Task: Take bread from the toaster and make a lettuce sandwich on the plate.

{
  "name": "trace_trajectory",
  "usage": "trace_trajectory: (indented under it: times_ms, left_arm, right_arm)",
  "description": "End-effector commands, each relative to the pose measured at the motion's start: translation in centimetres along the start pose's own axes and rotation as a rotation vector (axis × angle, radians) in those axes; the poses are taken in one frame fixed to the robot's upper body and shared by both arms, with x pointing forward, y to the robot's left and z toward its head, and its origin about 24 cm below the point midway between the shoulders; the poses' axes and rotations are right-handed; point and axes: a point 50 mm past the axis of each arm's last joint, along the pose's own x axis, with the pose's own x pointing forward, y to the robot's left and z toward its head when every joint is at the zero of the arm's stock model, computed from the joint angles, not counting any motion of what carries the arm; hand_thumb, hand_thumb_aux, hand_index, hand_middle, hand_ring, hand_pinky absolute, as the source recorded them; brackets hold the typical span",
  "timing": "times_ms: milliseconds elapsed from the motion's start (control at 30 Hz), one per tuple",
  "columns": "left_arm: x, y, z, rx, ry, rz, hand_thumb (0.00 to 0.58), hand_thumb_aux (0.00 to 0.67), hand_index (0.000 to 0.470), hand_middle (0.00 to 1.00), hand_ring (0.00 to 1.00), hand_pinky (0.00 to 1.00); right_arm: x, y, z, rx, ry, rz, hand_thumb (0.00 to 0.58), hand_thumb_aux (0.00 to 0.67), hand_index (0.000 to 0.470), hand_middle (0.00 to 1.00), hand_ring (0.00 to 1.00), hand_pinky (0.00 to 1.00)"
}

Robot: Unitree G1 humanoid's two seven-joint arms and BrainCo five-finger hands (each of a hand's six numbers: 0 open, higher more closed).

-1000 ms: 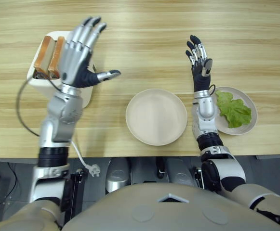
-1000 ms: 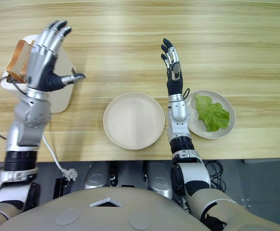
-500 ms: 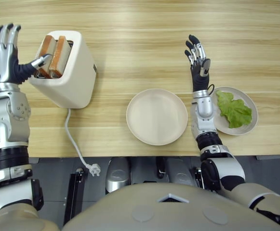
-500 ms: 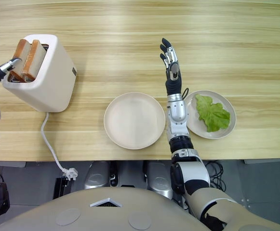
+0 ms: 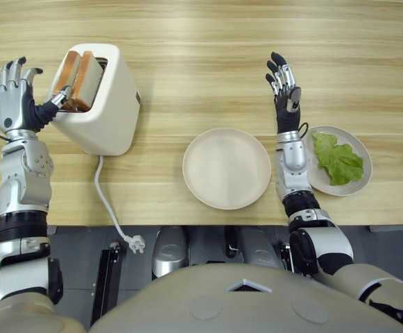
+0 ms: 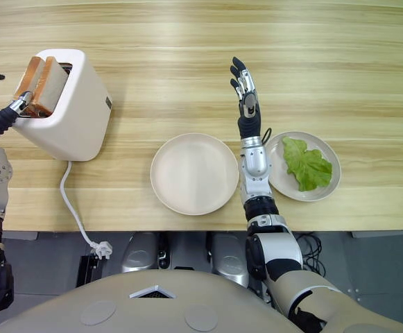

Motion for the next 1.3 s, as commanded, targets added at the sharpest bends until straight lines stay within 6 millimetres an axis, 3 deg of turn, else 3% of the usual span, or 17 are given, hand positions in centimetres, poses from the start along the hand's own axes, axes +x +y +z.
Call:
trace_trajectory:
  times_ms: [33,167,467,600,633,967,1100,1300]
  left_arm:
    - [0.0,-0.3,0.1,0.007,0.005,-0.027,0.58,0.67,0.46,0.0,0.0,0.0]
    - [0.3,-0.2,0.2,0.005,0.015,-0.019,0.58,0.67,0.46,0.0,0.0,0.0]
    - [0.2,-1.5,2.5,-0.057,-0.056,-0.05,0.58,0.67,0.46,0.0,0.0,0.0]
    - [0.5,0.0,2.9,-0.081,-0.08,0.022,0.58,0.67,0.46,0.0,0.0,0.0]
    - [0.7,0.7,3.0,-0.083,-0.087,0.054,0.58,0.67,0.46,1.0,1.0,1.0]
    - [1.6,8.2,5.8,-0.077,-0.198,0.377,0.58,0.67,0.46,1.0,1.0,1.0]
    - [1.4,9.4,7.4,-0.107,-0.254,0.439,0.58,0.67,0.46,1.0,1.0,1.0]
    - [0.3,10.8,11.9,-0.232,-0.444,0.459,0.58,0.67,0.46,1.0,1.0,1.0]
  right_arm:
    - [-0.1,-0.1,-0.1,-0.003,0.007,-0.002,0.0,0.0,0.0,0.0,0.0,0.0]
    - [-0.1,-0.1,-0.1,-0.004,0.007,-0.002,0.0,0.0,0.0,0.0,0.0,0.0]
    - [0.0,0.1,-0.2,-0.005,0.007,0.003,0.0,0.0,0.0,0.0,0.0,0.0]
    - [0.0,0.2,-0.1,-0.007,0.007,0.006,0.0,0.0,0.0,0.0,0.0,0.0]
    - [0.0,0.2,-0.1,-0.007,0.007,0.006,0.0,0.0,0.0,0.0,0.0,0.0]
    - [0.0,0.1,0.1,-0.009,-0.011,-0.012,0.0,0.0,0.0,0.0,0.0,0.0]
    - [0.2,-0.1,0.1,-0.011,-0.013,-0.019,0.0,0.0,0.0,0.0,0.0,0.0]
    - [0.9,-1.4,0.9,-0.055,-0.066,-0.072,0.0,0.0,0.0,0.0,0.0,0.0]
